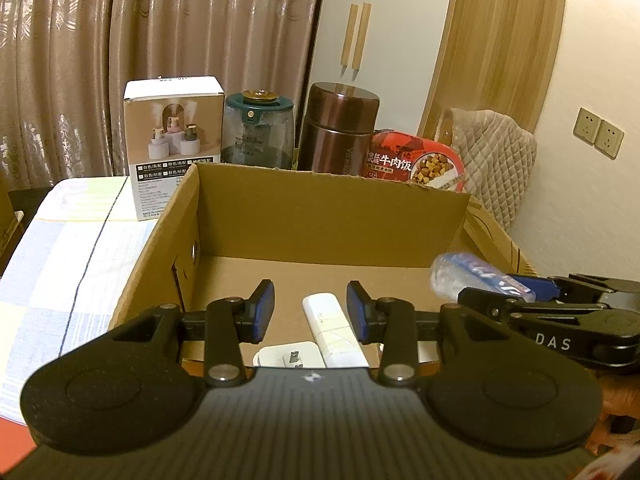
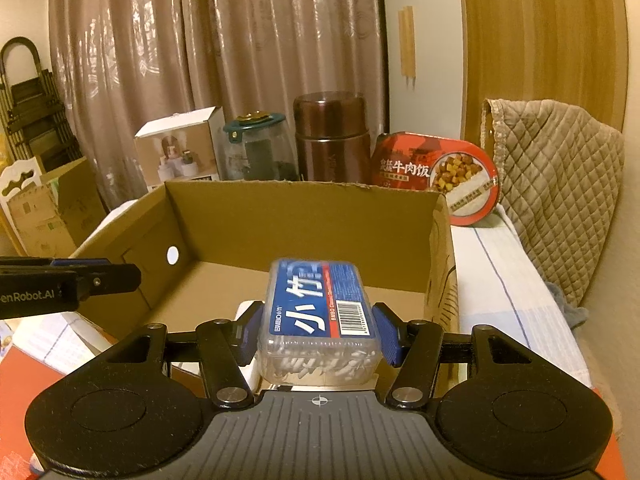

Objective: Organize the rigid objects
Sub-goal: 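Open left tool to drop the power bank in the box while right tool drops the blue box, then withdraw both open tools from the box back over the mat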

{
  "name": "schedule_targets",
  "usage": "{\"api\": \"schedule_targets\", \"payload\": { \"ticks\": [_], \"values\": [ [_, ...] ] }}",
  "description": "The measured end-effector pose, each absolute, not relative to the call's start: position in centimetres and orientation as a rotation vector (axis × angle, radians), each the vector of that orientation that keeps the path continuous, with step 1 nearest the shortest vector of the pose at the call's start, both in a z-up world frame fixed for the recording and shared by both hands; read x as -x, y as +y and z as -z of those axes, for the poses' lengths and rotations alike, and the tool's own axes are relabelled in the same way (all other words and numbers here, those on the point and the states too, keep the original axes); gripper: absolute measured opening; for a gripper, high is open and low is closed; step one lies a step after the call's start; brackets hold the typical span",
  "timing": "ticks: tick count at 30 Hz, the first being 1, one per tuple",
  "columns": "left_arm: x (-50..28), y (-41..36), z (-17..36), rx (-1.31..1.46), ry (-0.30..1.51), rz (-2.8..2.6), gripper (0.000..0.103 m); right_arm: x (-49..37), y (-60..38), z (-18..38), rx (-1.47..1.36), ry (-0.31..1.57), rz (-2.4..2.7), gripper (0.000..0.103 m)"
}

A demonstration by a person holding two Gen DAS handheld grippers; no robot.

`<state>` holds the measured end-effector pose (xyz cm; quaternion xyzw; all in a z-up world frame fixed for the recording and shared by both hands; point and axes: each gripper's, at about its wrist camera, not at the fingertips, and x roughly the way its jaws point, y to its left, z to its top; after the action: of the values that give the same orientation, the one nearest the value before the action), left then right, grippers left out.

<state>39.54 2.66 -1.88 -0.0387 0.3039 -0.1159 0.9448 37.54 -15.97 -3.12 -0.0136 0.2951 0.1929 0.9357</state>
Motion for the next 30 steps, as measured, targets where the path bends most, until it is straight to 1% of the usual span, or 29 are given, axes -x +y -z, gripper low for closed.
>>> {"api": "schedule_targets", "payload": {
  "ticks": [16,19,21,22,24,28,30],
  "values": [
    [-39.5,2.6,1.5,0.085,0.612,0.236,0.034,-37.6,-17.4,2.4,-0.018,0.546,-0.342,0.055],
    [-39.4,2.6,1.2,0.089,0.604,0.234,0.036,-37.4,-17.4,2.3,-0.020,0.533,-0.346,0.055],
    [-39.2,2.8,0.9,0.094,0.592,0.230,0.044,-37.2,-17.5,2.0,-0.025,0.518,-0.346,0.055],
    [-39.1,2.9,0.7,0.097,0.584,0.225,0.047,-37.1,-17.5,1.9,-0.027,0.510,-0.346,0.055],
    [-38.8,3.1,0.3,0.101,0.567,0.219,0.056,-36.8,-17.6,1.6,-0.032,0.489,-0.348,0.055],
    [-37.8,3.5,-0.7,0.104,0.535,0.203,0.066,-35.9,-18.0,0.6,-0.045,0.445,-0.357,0.055],
    [-37.1,3.8,-1.2,0.111,0.513,0.189,0.074,-35.3,-18.2,0.1,-0.053,0.422,-0.362,0.055]
  ]
}}
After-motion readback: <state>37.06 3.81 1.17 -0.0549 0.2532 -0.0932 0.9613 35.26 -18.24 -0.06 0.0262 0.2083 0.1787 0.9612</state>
